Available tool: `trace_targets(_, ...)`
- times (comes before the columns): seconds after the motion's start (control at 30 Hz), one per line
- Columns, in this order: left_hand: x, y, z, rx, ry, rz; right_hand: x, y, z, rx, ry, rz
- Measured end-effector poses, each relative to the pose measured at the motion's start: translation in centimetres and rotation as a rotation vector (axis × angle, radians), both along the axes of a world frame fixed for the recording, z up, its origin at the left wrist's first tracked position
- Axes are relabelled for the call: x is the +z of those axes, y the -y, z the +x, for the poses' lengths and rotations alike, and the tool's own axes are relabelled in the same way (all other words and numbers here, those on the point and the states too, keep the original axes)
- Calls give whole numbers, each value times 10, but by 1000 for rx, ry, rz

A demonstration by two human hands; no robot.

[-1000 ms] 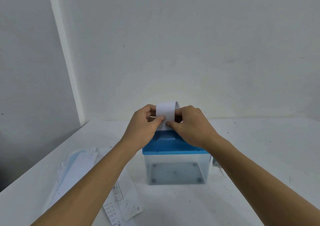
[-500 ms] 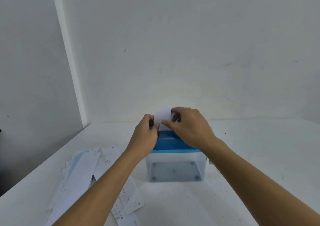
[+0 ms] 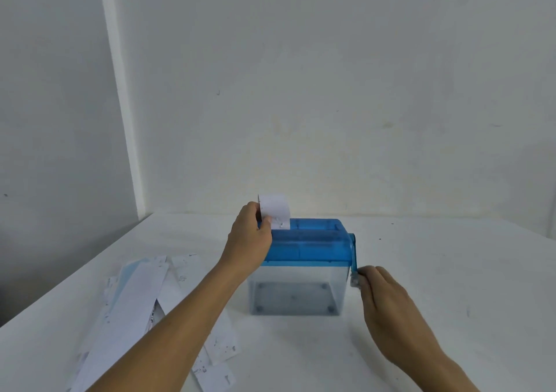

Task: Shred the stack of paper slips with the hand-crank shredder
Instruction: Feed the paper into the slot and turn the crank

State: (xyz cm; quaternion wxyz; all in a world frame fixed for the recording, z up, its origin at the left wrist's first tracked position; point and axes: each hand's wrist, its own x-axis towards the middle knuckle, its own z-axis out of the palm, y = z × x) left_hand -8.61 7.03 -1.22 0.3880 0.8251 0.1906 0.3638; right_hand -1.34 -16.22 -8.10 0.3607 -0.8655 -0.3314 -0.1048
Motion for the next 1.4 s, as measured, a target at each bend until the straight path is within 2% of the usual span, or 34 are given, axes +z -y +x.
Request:
trace_targets(0.17, -2, -2, 2, 45, -27, 45, 16, -1, -2, -4, 85, -104)
trace_targets(0.43, 1, -2, 1, 35, -92, 64, 75, 7, 2, 72, -78, -108)
trace_targets(0.53, 1, -3, -1, 11, -141, 53, 90, 2, 14, 35, -50, -142)
trace_targets(0.7, 4, -4, -3, -2, -129, 51, 100, -13, 28, -101, 83, -75)
trace_targets(0.93, 0, -7, -3, -31, -88, 14, 126, -46, 55, -158, 167, 54)
trace_targets(1.0, 0, -7, -3, -29, -79, 7, 127, -58, 68, -127, 103, 126)
trace_targets(1.17, -2, -7, -2, -41, -57, -10, 119, -85, 93, -29, -236, 303)
trace_targets(1.4, 1, 1, -4, -57, -56, -65, 58, -79, 106, -34, -579, 201)
